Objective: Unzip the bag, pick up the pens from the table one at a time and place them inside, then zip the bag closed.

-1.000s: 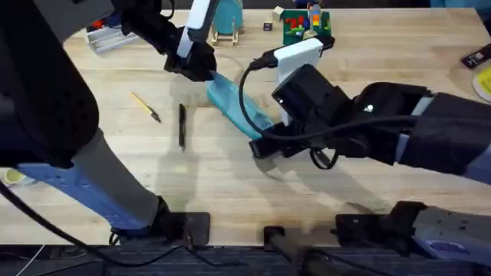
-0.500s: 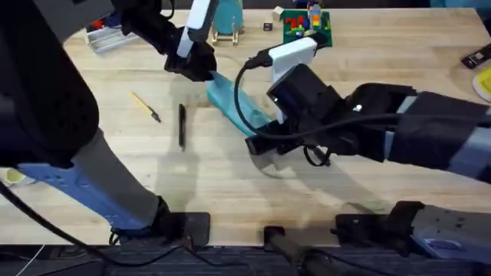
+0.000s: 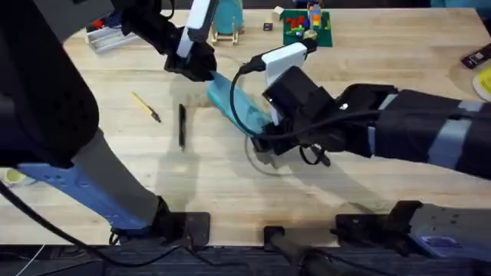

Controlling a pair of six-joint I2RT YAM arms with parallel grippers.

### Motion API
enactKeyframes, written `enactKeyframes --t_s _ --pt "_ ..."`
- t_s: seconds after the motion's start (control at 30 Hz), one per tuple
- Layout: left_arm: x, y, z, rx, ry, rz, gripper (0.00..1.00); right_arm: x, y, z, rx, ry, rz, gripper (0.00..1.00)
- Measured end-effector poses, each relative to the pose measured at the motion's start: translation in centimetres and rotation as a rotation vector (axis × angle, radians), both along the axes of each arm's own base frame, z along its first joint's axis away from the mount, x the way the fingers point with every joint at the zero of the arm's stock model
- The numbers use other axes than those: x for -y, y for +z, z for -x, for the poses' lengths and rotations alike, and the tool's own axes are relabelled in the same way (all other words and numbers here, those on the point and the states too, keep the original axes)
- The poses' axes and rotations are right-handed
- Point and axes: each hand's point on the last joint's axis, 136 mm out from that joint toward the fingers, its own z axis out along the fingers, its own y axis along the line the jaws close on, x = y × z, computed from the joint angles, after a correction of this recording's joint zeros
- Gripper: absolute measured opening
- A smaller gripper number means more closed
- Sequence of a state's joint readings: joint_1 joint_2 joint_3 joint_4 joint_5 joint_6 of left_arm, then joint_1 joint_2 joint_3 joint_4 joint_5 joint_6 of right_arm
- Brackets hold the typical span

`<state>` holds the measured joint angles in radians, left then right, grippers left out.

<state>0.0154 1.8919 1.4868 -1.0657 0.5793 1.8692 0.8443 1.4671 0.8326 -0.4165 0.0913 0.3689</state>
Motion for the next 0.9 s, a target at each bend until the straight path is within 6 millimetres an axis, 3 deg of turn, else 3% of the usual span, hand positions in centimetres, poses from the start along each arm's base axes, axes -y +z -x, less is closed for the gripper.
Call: enactKeyframes --t_s 0.3,0.4,0.5,0.53,0.9 --pt "0.00 0.01 -0.01 0.001 0.000 0.000 0.042 -0.27 0.11 -0.41 0.009 -0.001 -0.017 0.447" --pt "0.00 0.01 0.00 0.000 0.000 0.000 0.042 -0.50 0.26 -0.60 0.020 0.006 -0.025 0.305" --pt "0.01 0.02 -0.02 0.002 0.000 0.000 0.042 -0.75 0.32 -0.51 0.018 0.019 -0.034 0.066" --pt "0.01 0.01 -0.02 0.001 0.000 0.000 0.042 -0.80 0.32 -0.47 0.017 0.023 -0.035 0.045" --pt "0.02 0.02 -0.01 0.001 -0.001 0.000 0.042 -0.82 0.32 -0.42 0.024 0.054 -0.026 0.030"
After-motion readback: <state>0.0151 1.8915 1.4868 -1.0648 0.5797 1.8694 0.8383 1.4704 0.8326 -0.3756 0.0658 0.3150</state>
